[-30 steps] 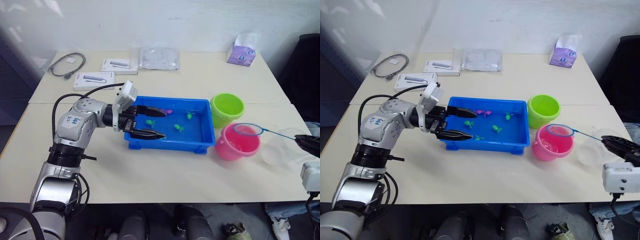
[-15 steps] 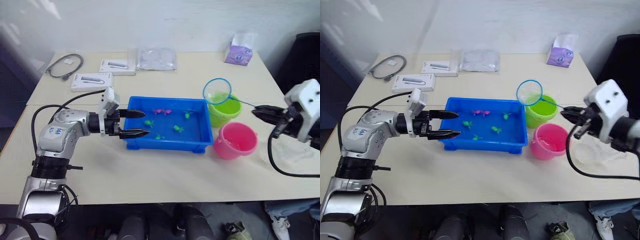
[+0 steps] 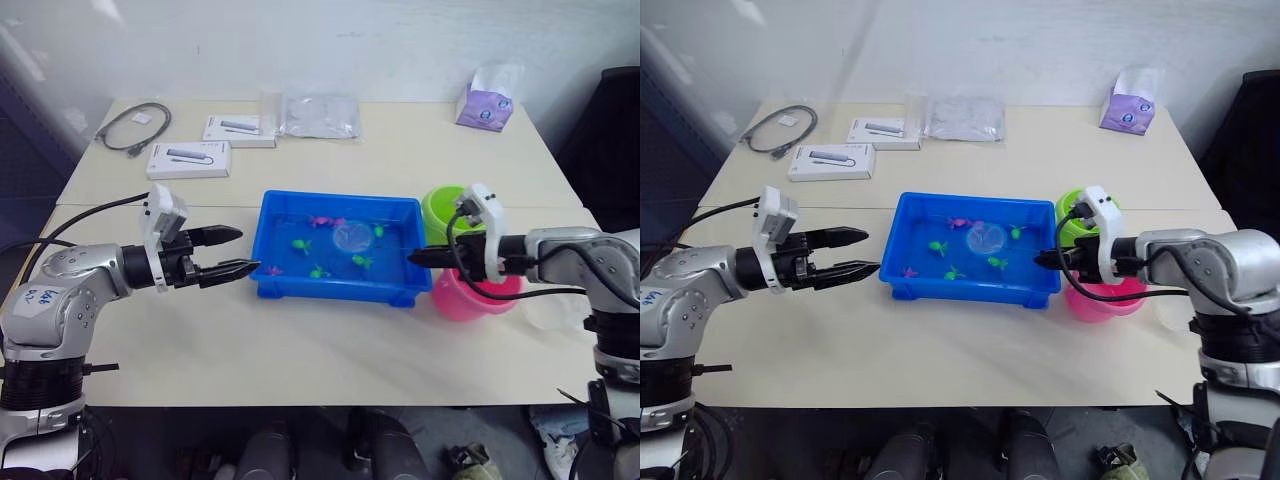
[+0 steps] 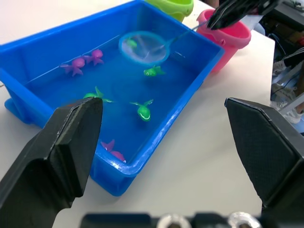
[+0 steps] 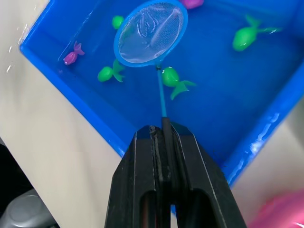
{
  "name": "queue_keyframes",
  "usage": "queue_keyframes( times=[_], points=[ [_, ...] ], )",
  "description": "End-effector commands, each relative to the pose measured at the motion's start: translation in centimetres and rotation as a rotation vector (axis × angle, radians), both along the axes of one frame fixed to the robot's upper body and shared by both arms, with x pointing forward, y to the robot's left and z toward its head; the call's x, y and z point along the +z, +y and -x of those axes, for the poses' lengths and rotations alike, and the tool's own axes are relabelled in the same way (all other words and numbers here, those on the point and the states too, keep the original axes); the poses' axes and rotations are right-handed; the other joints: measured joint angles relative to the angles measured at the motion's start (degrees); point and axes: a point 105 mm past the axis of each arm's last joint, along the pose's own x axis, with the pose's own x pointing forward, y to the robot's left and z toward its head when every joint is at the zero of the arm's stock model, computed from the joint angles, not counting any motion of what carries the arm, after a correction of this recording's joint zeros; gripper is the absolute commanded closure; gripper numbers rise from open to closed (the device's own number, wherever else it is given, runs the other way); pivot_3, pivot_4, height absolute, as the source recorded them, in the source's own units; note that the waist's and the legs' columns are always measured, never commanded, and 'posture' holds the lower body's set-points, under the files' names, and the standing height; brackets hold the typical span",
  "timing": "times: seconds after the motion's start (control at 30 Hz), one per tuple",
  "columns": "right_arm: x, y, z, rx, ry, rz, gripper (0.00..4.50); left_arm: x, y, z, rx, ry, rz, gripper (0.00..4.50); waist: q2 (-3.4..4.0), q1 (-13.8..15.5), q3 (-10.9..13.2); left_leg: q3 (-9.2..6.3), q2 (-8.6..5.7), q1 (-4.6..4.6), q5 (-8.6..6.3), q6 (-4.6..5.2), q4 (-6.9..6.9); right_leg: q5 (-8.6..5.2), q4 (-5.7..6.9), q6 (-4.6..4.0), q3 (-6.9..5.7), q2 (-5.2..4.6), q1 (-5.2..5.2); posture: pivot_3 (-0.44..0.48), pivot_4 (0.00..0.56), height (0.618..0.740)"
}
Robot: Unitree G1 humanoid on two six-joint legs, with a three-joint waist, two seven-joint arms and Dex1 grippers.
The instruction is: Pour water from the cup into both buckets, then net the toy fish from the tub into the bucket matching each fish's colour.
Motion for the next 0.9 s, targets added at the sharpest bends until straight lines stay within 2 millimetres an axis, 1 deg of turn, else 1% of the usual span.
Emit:
queue_keyframes(
  times=[0.03,0.1,0.23,0.33,0.53,0.67,0.9],
  points=[
    [0.2,0.3,-1.3,-0.019,-0.011,0.026,4.5,1.5,0.0,0.7,0.008,-0.064,-0.006,0.07,0.0,-0.07,0.0,0.0,0.0,0.0,0.0,0.0,0.0,0.0,0.0,0.0,-0.01,0.0,0.0,0.0,0.15,0.74],
    [-0.2,0.7,-1.8,-0.014,0.008,0.037,4.5,1.4,0.0,1.0,0.009,-0.071,-0.021,0.07,0.0,-0.2,0.0,0.01,0.0,-0.03,0.0,0.0,-0.01,0.0,-0.01,0.0,-0.03,0.01,-0.05,0.0,0.15,0.74],
    [-0.8,0.7,-3.0,-0.045,0.048,0.041,4.5,1.8,0.0,1.3,0.017,-0.09,-0.028,0.07,0.0,-0.37,0.0,0.02,-0.01,-0.08,0.0,0.0,-0.02,0.0,-0.02,0.0,-0.05,0.0,-0.08,0.0,0.15,0.74],
    [-0.7,0.9,-4.1,-0.076,0.061,0.028,4.5,1.9,0.0,1.3,0.021,-0.098,-0.027,0.07,0.0,-0.95,0.0,0.01,-0.01,-0.07,0.0,0.0,-0.02,0.0,0.0,0.0,-0.05,0.01,-0.08,0.0,0.15,0.74],
    [-0.5,1.7,-5.4,-0.09,0.046,0.01,4.5,1.9,-0.2,1.4,0.02,-0.103,-0.028,0.07,0.0,-1.33,0.0,0.04,0.0,-0.11,0.0,-0.01,-0.06,0.0,-0.03,0.0,-0.05,0.01,-0.15,0.0,0.15,0.74],
    [0.9,2.6,-4.8,-0.005,-0.032,-0.005,4.5,1.9,-0.4,1.3,0.014,-0.102,-0.024,0.07,0.01,-1.34,0.0,0.05,0.0,-0.16,0.0,-0.01,-0.07,0.0,0.01,0.0,-0.04,0.01,-0.25,0.0,0.15,0.74],
    [1.5,2.2,-2.4,0.098,-0.183,0.042,4.5,1.8,-1.2,0.8,-0.038,-0.096,-0.004,0.07,0.0,-0.97,0.0,0.03,-0.04,-0.24,0.0,-0.01,-0.06,0.01,-0.03,0.01,-0.05,-0.01,-0.31,0.0,0.15,0.74]
  ],
)
